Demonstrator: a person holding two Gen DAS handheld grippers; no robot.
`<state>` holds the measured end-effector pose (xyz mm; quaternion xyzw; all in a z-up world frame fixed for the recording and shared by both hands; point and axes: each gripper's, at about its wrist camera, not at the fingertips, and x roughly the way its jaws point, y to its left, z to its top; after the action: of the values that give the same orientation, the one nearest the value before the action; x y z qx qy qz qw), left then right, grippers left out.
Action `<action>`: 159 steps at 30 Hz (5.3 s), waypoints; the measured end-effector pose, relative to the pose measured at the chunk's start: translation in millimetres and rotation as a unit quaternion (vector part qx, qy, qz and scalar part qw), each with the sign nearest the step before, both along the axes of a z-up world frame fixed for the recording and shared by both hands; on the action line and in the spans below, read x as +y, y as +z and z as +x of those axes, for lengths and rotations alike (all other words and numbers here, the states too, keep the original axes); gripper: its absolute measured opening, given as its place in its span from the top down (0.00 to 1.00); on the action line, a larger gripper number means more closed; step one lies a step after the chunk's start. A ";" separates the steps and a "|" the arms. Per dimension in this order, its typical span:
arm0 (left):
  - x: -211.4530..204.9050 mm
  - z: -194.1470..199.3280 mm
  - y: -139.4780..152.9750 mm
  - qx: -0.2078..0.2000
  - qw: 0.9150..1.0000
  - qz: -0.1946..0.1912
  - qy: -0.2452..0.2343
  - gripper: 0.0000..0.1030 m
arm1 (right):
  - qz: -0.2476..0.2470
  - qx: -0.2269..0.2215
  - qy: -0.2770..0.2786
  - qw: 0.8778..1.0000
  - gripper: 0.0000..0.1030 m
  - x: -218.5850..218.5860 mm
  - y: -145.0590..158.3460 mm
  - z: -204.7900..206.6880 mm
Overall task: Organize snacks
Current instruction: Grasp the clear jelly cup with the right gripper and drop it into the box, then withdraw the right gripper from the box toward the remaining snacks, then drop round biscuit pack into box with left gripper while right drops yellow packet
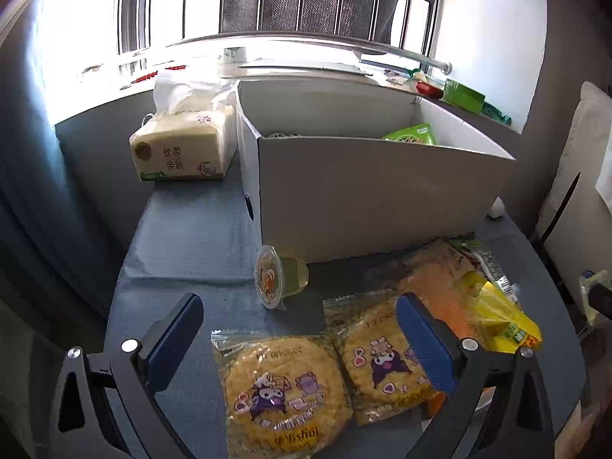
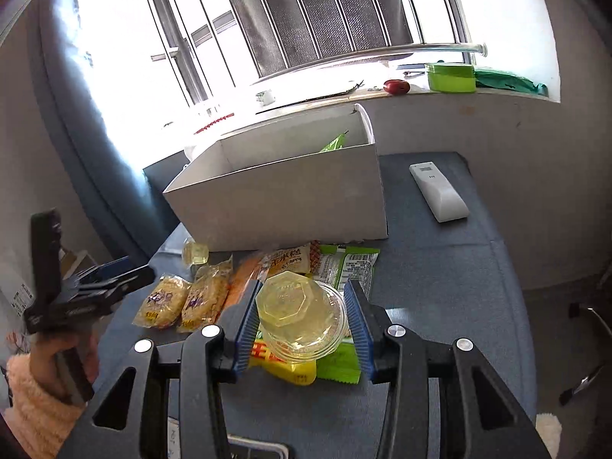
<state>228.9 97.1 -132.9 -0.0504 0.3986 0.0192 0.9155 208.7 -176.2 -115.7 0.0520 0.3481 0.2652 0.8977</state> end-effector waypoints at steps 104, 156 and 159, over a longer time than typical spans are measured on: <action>-40.3 -165.6 -30.9 -0.085 0.990 -0.102 0.042 0.00 | -0.003 0.080 -0.009 0.997 0.00 35.8 -66.4 25.5; -11.0 -30.8 84.3 -0.126 0.990 -0.032 -0.048 0.23 | 0.142 -0.012 0.041 0.989 0.67 -22.3 35.4 28.5; -10.0 6.2 106.6 -0.141 0.988 -0.041 -0.055 0.23 | 0.151 -0.030 0.051 0.987 0.67 -8.2 61.4 57.6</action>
<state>235.2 87.1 -26.3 -0.0679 0.2681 -0.0546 0.9594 266.3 -184.4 -54.2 0.1609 0.2795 0.3614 0.8748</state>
